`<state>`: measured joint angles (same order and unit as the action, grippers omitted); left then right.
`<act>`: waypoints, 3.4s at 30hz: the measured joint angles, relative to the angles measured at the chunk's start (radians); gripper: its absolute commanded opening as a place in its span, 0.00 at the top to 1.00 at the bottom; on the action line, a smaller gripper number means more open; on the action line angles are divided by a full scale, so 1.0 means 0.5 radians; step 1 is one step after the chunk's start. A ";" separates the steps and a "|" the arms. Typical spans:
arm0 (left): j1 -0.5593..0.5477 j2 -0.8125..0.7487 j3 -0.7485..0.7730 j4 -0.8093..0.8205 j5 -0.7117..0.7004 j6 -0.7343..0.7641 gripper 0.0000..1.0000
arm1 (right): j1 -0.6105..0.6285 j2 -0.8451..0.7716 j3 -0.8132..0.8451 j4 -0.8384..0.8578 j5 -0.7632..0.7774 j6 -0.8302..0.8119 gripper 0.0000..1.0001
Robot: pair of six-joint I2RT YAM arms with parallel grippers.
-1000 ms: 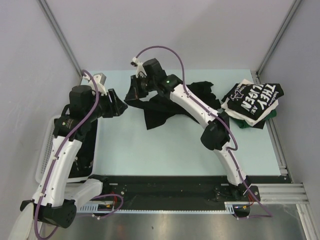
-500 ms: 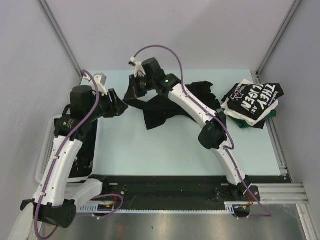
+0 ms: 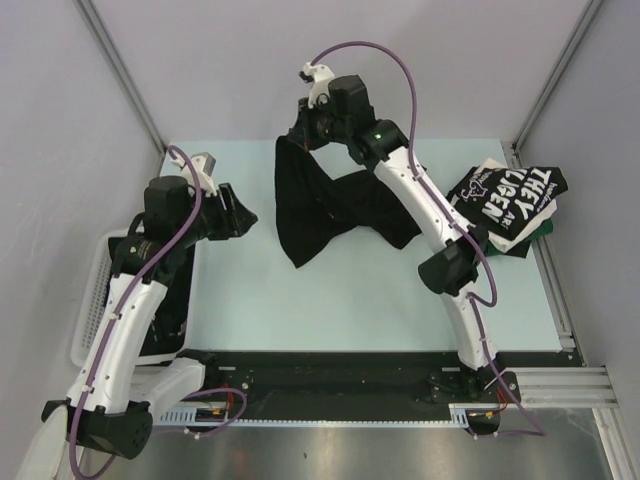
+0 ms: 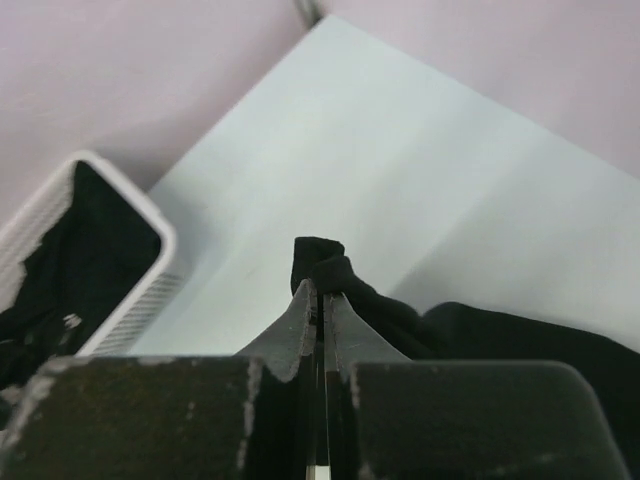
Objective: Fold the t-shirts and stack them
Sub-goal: Move the tshirt to the center of the board, then flatten out the tshirt
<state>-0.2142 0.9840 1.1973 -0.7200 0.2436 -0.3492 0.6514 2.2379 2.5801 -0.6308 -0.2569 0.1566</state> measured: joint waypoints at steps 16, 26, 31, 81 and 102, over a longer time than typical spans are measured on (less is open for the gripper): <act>-0.094 0.004 -0.373 0.193 0.106 -0.112 0.54 | -0.242 0.330 -0.003 -0.017 0.163 -0.091 0.63; -0.385 0.330 -0.679 0.515 0.049 -0.251 0.46 | -0.405 -0.343 -0.887 0.063 0.322 -0.168 0.60; -0.397 0.590 -0.687 0.684 -0.018 -0.282 0.45 | -0.533 -0.842 -1.323 0.160 0.387 -0.208 0.60; -0.654 1.710 -0.095 0.542 -0.732 -0.312 0.86 | -0.574 -1.541 -2.033 0.222 0.369 -0.211 0.59; -0.650 1.070 0.260 0.040 -1.270 -0.196 1.00 | -0.558 -1.541 -2.077 0.224 0.352 -0.175 0.59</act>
<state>-0.5392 1.5192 1.3273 -0.6998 -0.3916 -0.4473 0.3721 1.4673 1.5417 -0.5186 -0.0811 0.0689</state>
